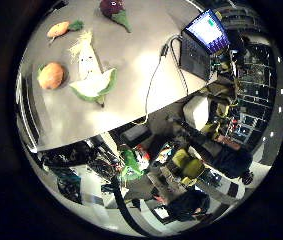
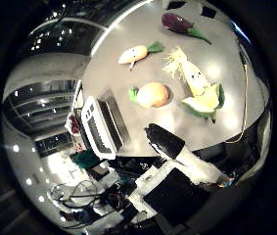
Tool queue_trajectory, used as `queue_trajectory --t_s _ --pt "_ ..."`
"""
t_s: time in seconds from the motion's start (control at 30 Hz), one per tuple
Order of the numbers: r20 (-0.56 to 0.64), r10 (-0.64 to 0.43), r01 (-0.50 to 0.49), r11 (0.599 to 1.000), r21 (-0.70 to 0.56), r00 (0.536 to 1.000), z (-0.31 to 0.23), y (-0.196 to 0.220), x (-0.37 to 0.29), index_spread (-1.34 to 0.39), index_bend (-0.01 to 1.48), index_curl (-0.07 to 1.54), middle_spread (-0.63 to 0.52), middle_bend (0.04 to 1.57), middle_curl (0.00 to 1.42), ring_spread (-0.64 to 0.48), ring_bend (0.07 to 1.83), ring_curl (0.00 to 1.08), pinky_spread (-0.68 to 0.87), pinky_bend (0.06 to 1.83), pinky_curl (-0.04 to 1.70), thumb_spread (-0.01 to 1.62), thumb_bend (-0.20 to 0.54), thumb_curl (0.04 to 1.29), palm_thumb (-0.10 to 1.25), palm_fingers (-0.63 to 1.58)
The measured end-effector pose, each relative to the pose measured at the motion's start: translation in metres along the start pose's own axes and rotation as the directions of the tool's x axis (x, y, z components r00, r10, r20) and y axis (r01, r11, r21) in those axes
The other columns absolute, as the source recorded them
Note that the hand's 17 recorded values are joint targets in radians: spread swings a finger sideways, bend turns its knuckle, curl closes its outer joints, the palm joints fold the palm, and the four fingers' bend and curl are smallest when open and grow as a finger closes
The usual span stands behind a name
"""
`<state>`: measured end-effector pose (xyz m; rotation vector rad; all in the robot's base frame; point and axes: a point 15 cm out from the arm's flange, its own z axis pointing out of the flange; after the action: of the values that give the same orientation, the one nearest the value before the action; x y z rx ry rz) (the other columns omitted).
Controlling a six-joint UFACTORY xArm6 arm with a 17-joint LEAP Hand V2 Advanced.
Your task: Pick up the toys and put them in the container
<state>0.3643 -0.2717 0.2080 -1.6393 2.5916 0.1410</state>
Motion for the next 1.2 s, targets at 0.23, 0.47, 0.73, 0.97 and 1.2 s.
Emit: queue_trajectory --t_s 0.23,0.47,0.73,0.97,1.2 --pt "0.027 0.068 -0.069 0.998 0.014 0.997 0.048 -0.022 0.013 -0.22 0.15 0.26 0.00 0.30 0.36 0.12 0.37 0.25 0.37 0.37 0.30 1.07 -0.026 0.30 0.60 0.25" --pt "0.027 0.101 -0.100 0.995 -0.023 0.995 0.111 -0.029 0.028 -0.21 0.15 0.26 0.00 0.30 0.36 0.10 0.42 0.26 0.35 0.40 0.30 1.05 -0.025 0.30 0.58 0.26" --pt "0.037 0.114 -0.110 0.989 -0.096 0.993 0.153 -0.019 0.031 -0.19 0.16 0.27 -0.01 0.33 0.36 0.06 0.46 0.26 0.32 0.40 0.29 1.04 -0.022 0.31 0.58 0.30" --pt "0.031 0.108 -0.104 0.987 -0.120 0.994 0.164 -0.017 0.033 -0.27 0.15 0.25 -0.11 0.50 0.42 -0.14 0.75 0.31 0.00 0.51 0.26 0.99 -0.006 0.33 0.71 0.83" --pt "0.025 0.092 -0.089 0.990 -0.108 0.995 0.158 -0.020 0.034 -0.41 0.50 0.43 -0.21 0.79 0.55 -0.25 0.98 0.45 -0.41 0.90 0.42 0.92 -0.005 0.38 0.89 1.41"
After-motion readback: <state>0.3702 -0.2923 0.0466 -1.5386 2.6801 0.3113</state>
